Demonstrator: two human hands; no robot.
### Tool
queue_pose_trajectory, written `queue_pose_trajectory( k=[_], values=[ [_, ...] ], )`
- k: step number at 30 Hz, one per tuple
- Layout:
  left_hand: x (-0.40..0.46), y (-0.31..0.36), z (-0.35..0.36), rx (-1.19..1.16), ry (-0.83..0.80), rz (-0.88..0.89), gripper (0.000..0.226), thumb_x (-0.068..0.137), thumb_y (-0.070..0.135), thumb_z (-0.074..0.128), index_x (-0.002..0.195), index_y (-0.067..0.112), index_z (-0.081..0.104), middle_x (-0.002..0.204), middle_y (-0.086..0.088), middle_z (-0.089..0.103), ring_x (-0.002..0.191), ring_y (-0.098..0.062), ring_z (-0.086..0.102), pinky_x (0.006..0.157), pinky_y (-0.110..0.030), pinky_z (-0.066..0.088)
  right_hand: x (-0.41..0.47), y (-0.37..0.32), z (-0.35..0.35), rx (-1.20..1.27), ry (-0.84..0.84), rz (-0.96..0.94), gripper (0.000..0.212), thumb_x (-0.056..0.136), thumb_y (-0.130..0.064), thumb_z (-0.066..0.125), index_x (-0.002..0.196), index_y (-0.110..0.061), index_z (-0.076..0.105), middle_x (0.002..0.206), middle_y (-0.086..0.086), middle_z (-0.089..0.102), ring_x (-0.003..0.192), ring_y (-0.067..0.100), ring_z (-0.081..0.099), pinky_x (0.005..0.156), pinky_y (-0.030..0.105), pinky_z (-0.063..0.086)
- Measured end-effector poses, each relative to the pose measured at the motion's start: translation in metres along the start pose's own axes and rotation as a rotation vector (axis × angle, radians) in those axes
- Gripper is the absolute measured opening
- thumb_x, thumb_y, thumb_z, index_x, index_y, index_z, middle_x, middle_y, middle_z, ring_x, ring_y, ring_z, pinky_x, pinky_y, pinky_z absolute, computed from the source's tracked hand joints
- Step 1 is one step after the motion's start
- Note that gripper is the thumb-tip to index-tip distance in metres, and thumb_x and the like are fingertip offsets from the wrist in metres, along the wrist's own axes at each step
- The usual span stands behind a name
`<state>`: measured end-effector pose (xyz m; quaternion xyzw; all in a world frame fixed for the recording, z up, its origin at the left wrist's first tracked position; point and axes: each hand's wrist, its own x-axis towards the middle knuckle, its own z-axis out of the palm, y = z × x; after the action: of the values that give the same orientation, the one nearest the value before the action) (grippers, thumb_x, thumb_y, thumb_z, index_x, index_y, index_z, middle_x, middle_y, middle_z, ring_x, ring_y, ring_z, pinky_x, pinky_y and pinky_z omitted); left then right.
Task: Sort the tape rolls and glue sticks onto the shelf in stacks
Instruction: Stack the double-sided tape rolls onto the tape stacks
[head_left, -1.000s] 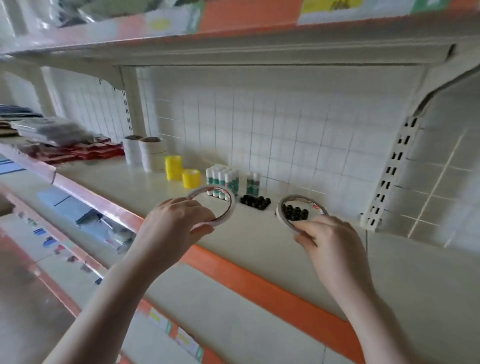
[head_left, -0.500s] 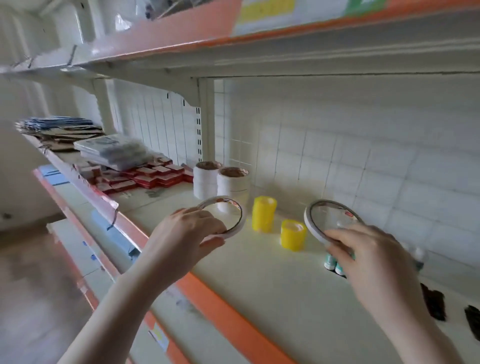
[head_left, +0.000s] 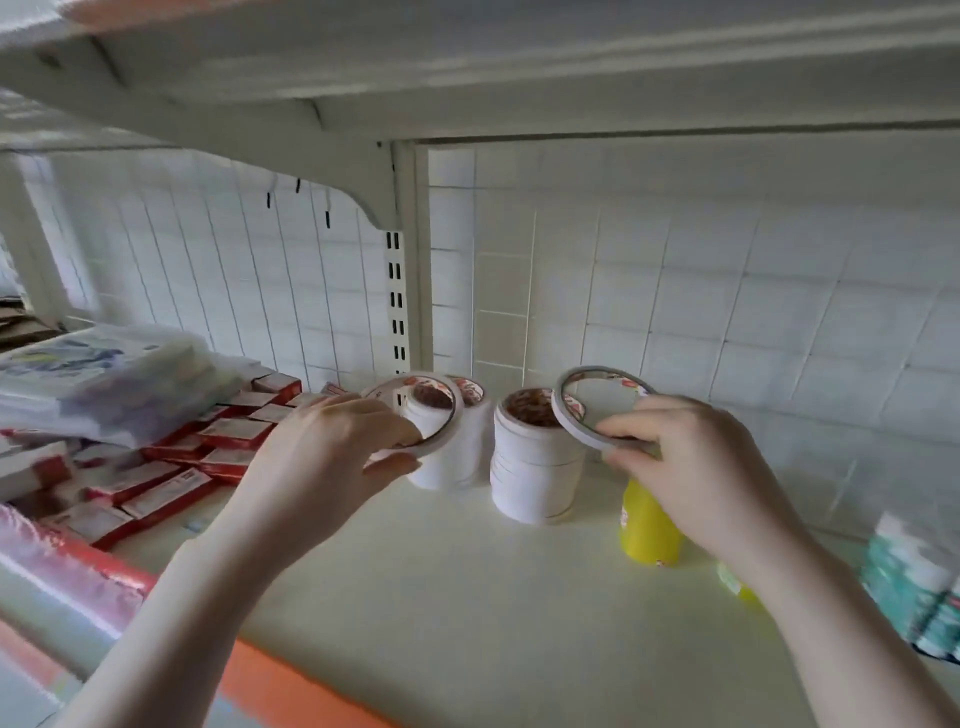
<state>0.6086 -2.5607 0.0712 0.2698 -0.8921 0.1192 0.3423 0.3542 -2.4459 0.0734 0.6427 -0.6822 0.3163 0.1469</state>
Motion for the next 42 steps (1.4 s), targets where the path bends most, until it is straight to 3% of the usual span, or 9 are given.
queue_pose_trajectory(
  k=[3, 6, 9, 18, 21, 25, 34, 39, 42],
  values=[
    [0.012, -0.036, 0.009, -0.062, -0.005, 0.058, 0.009, 0.069, 0.027, 0.074, 0.072, 0.020, 0.068, 0.065, 0.008, 0.061, 0.059, -0.022, 0.059, 0.052, -0.033, 0.048, 0.025, -0.015, 0.015, -0.016, -0.042, 0.082, 0.008, 0.077, -0.013, 0.070, 0.083, -0.018, 0.073, 0.076, 0.001, 0.062, 0.077, 0.021, 0.055, 0.070, 0.035, 0.044],
    [0.021, -0.059, 0.018, -0.110, -0.004, 0.078, 0.011, 0.068, 0.031, 0.064, 0.072, 0.022, 0.068, 0.065, 0.009, 0.060, 0.058, -0.019, 0.058, 0.050, -0.031, 0.048, 0.043, -0.024, 0.028, -0.030, -0.085, 0.115, 0.008, 0.078, -0.012, 0.066, 0.084, -0.014, 0.072, 0.082, 0.004, 0.063, 0.082, 0.021, 0.056, 0.075, 0.020, 0.043],
    [0.027, -0.068, 0.026, -0.130, 0.001, 0.094, 0.011, 0.066, 0.031, 0.064, 0.070, 0.021, 0.068, 0.063, 0.008, 0.060, 0.056, -0.020, 0.057, 0.048, -0.030, 0.047, 0.053, -0.028, 0.036, -0.030, -0.126, 0.125, 0.009, 0.078, -0.012, 0.067, 0.084, -0.015, 0.073, 0.085, 0.003, 0.066, 0.086, 0.020, 0.058, 0.077, 0.033, 0.046],
    [0.046, -0.078, 0.048, -0.196, -0.004, 0.113, 0.010, 0.066, 0.030, 0.065, 0.071, 0.021, 0.068, 0.064, 0.009, 0.062, 0.059, -0.021, 0.058, 0.052, -0.034, 0.048, 0.061, -0.026, 0.042, 0.030, -0.200, 0.204, 0.015, 0.076, -0.012, 0.073, 0.089, -0.020, 0.075, 0.088, -0.003, 0.069, 0.088, 0.016, 0.060, 0.083, 0.033, 0.045],
    [0.050, -0.077, 0.052, -0.196, -0.018, 0.114, 0.010, 0.067, 0.030, 0.065, 0.071, 0.020, 0.067, 0.064, 0.008, 0.061, 0.061, -0.022, 0.058, 0.052, -0.026, 0.039, 0.063, -0.026, 0.041, 0.041, -0.224, 0.217, 0.016, 0.076, -0.011, 0.072, 0.090, -0.019, 0.075, 0.088, 0.000, 0.068, 0.088, 0.019, 0.060, 0.083, 0.036, 0.046],
    [0.052, -0.072, 0.054, -0.210, -0.023, 0.123, 0.008, 0.068, 0.025, 0.070, 0.072, 0.019, 0.067, 0.064, 0.006, 0.061, 0.060, -0.024, 0.057, 0.054, -0.029, 0.040, 0.060, -0.025, 0.043, 0.014, -0.254, 0.202, 0.011, 0.076, -0.010, 0.069, 0.085, -0.016, 0.073, 0.086, 0.005, 0.066, 0.086, 0.023, 0.059, 0.081, 0.040, 0.047],
    [0.053, -0.068, 0.052, -0.191, -0.007, 0.117, 0.014, 0.064, 0.018, 0.080, 0.072, 0.019, 0.069, 0.064, 0.004, 0.062, 0.059, -0.023, 0.059, 0.051, -0.028, 0.040, 0.062, -0.025, 0.043, 0.008, -0.292, 0.223, 0.015, 0.077, -0.017, 0.072, 0.090, -0.024, 0.074, 0.092, -0.003, 0.071, 0.090, 0.017, 0.062, 0.084, 0.036, 0.048],
    [0.054, -0.068, 0.052, -0.175, -0.038, 0.090, 0.020, 0.061, 0.015, 0.085, 0.071, 0.020, 0.068, 0.063, 0.006, 0.061, 0.057, -0.020, 0.057, 0.055, -0.011, 0.030, 0.064, -0.022, 0.045, 0.022, -0.330, 0.202, 0.009, 0.079, -0.022, 0.070, 0.087, -0.020, 0.073, 0.087, -0.001, 0.069, 0.086, 0.019, 0.061, 0.082, 0.037, 0.048],
    [0.053, -0.069, 0.052, -0.182, -0.039, 0.092, 0.017, 0.064, 0.017, 0.083, 0.072, 0.020, 0.068, 0.064, 0.005, 0.061, 0.058, -0.021, 0.058, 0.055, -0.013, 0.032, 0.064, -0.022, 0.046, 0.017, -0.328, 0.188, 0.007, 0.081, -0.022, 0.068, 0.087, -0.021, 0.072, 0.085, -0.003, 0.067, 0.085, 0.018, 0.059, 0.081, 0.034, 0.047]
  ],
)
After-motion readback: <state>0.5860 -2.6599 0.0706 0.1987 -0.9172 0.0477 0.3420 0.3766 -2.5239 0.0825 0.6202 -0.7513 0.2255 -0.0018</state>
